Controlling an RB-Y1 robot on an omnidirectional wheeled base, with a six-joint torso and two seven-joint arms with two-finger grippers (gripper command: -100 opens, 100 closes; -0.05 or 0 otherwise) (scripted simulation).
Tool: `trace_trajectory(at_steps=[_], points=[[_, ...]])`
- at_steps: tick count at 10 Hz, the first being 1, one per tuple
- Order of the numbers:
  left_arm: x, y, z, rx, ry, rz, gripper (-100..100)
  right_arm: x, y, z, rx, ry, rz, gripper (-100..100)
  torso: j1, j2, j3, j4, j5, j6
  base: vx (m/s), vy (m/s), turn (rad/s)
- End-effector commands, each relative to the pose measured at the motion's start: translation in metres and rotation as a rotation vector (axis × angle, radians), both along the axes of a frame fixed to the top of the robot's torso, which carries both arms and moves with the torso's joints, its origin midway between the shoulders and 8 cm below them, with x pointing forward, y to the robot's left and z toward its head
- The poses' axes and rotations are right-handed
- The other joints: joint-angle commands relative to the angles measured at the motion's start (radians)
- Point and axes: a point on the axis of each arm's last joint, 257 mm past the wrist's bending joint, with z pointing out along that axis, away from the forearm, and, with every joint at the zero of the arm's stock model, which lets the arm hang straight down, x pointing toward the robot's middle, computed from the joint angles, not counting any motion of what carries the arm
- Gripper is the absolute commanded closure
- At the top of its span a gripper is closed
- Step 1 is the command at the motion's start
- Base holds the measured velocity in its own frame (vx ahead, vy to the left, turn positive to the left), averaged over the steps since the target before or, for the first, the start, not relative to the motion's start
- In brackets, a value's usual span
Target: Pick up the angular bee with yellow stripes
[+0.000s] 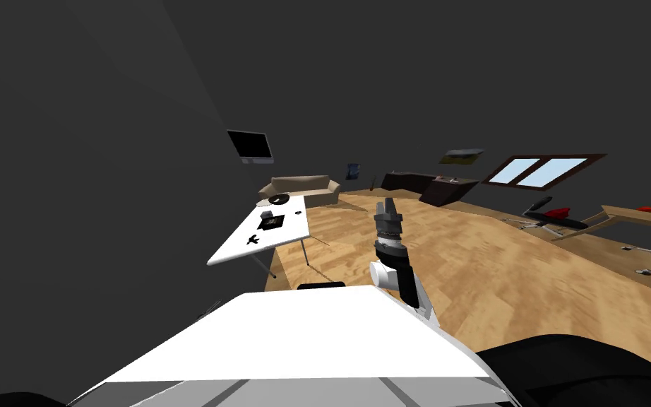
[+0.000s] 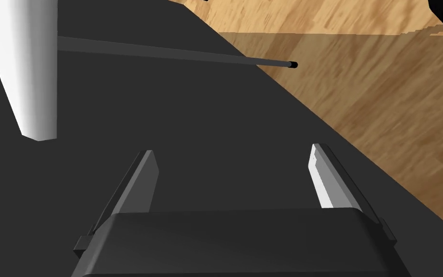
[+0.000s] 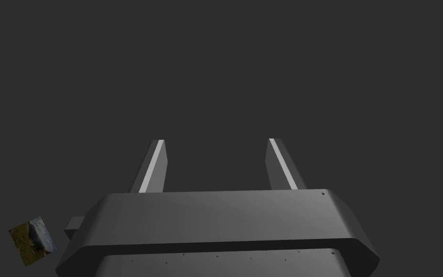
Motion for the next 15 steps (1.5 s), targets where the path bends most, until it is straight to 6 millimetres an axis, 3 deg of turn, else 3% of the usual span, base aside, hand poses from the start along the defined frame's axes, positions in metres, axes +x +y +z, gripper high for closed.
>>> trace_trajectory(at_steps=[1, 2, 4, 5, 7, 8, 10, 11, 15], points=[[-0.002, 0.002, -0.001, -0.036, -0.009, 0.039, -100, 0.000, 0.000, 0.000, 0.000, 0.000, 0.000, 0, 0.000, 0.000, 0.000, 0.000, 0.000, 0.000, 0.008, -0.006, -0.002], [-0.038, 0.011, -0.015, -0.049, 0.082, 0.042, -100, 0.000, 0.000, 0.000, 0.000, 0.000, 0.000, 0, 0.000, 0.000, 0.000, 0.000, 0.000, 0.000, 0.018, -0.021, -0.254], [-0.037, 0.009, -0.015, -0.092, 0.065, 0.079, -100, 0.000, 0.000, 0.000, 0.000, 0.000, 0.000, 0, 0.000, 0.000, 0.000, 0.000, 0.000, 0.000, 0.015, -0.008, -0.078], [-0.073, 0.017, -0.026, -0.107, 0.154, 0.083, -100, 0.000, 0.000, 0.000, 0.000, 0.000, 0.000, 0, 0.000, 0.000, 0.000, 0.000, 0.000, 0.000, 0.023, -0.018, -0.238], [-0.071, 0.015, -0.025, -0.146, 0.134, 0.121, -100, 0.000, 0.000, 0.000, 0.000, 0.000, 0.000, 0, 0.000, -0.001, 0.000, 0.000, 0.000, 0.000, 0.016, -0.004, -0.089], [-0.108, 0.023, -0.032, -0.159, 0.219, 0.126, -100, 0.000, 0.000, 0.000, 0.000, 0.000, 0.000, 0, 0.000, 0.000, 0.000, 0.000, 0.000, 0.000, 0.023, -0.014, -0.210], [-0.105, 0.021, -0.031, -0.200, 0.195, 0.168, -100, 0.000, 0.000, 0.000, 0.000, 0.000, 0.000, 0, 0.000, -0.001, 0.000, 0.000, 0.000, 0.000, 0.017, -0.003, -0.105], [-0.141, 0.028, -0.035, -0.210, 0.277, 0.173, -100, 0.000, 0.000, 0.000, 0.000, 0.000, 0.000, 0, 0.000, 0.000, 0.000, 0.000, 0.000, 0.000, 0.030, -0.009, -0.300], [-0.137, 0.026, -0.034, -0.254, 0.248, 0.220, -100, 0.000, 0.000, 0.000, 0.000, 0.000, 0.000, 0, 0.000, 0.000, 0.000, 0.000, 0.000, 0.000, 0.011, 0.000, -0.019]])
